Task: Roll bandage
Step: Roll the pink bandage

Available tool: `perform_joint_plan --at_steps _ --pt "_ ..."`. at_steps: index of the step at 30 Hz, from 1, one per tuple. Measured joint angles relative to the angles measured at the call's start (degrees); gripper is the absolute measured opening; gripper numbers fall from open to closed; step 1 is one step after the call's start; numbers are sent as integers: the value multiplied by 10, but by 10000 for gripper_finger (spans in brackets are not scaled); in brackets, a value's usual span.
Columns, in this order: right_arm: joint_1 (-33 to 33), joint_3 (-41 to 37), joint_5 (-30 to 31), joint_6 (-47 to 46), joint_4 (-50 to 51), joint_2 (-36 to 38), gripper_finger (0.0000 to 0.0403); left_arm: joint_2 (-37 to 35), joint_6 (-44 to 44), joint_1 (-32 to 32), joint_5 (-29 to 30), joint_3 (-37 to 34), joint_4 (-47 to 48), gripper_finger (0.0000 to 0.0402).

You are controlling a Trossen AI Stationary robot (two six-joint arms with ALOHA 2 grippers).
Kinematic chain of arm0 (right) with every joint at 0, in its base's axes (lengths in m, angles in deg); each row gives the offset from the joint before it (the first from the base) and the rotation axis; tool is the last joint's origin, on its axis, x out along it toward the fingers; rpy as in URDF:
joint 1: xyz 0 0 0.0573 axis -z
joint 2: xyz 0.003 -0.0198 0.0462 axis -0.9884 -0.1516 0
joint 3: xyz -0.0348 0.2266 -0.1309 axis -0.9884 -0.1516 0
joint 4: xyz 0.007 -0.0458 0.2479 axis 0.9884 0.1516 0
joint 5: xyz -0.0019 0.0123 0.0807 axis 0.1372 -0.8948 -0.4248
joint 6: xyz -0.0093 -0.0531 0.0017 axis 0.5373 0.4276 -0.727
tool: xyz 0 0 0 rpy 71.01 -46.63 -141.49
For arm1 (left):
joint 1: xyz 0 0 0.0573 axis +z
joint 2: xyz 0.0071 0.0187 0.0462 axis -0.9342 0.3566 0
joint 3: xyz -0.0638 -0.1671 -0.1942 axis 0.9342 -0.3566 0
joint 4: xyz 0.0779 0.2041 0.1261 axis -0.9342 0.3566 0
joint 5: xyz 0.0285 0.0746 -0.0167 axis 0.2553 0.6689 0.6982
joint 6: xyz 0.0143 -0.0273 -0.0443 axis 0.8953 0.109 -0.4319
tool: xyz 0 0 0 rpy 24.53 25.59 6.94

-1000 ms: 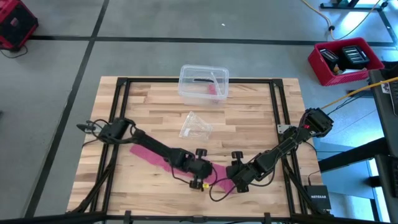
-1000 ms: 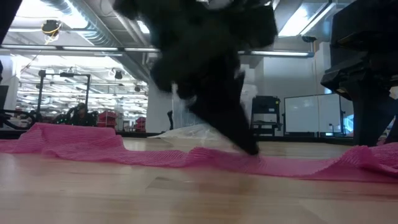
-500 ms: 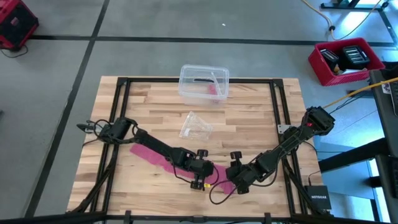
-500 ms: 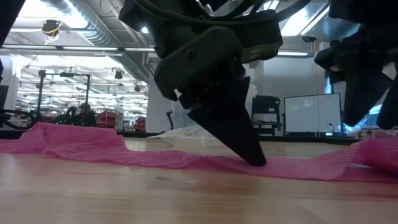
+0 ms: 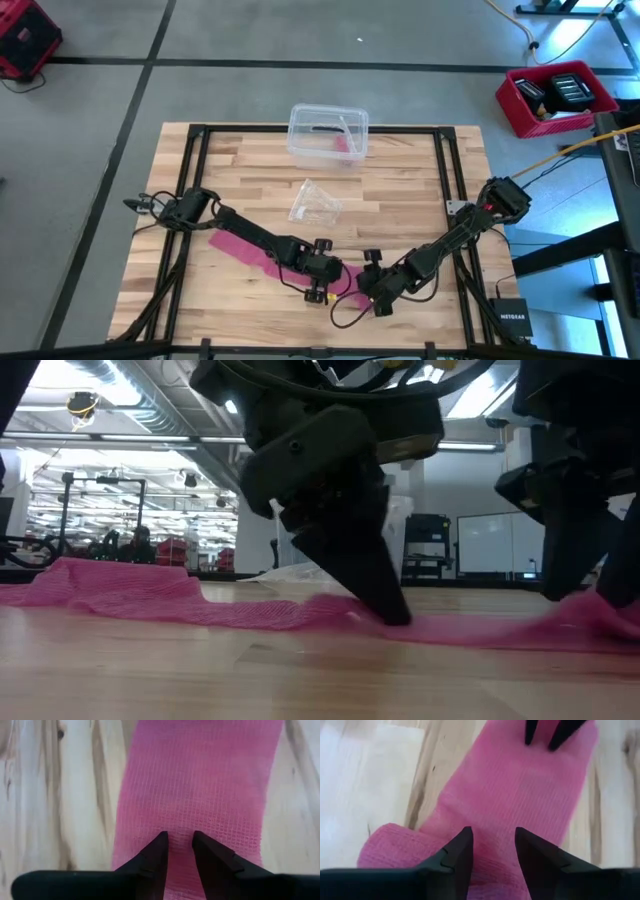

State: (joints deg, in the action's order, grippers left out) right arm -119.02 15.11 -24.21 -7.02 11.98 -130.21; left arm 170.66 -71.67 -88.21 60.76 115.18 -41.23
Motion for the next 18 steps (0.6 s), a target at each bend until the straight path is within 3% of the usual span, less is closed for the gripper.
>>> perform_joint_plan --at_steps 8,18 --pt "-43 0 2 -57 68 10 152 -1 -30 -1 8 0 109 88" --pt "-107 -1 52 -125 124 11 152 -1 -41 -9 26 -7 133 88"
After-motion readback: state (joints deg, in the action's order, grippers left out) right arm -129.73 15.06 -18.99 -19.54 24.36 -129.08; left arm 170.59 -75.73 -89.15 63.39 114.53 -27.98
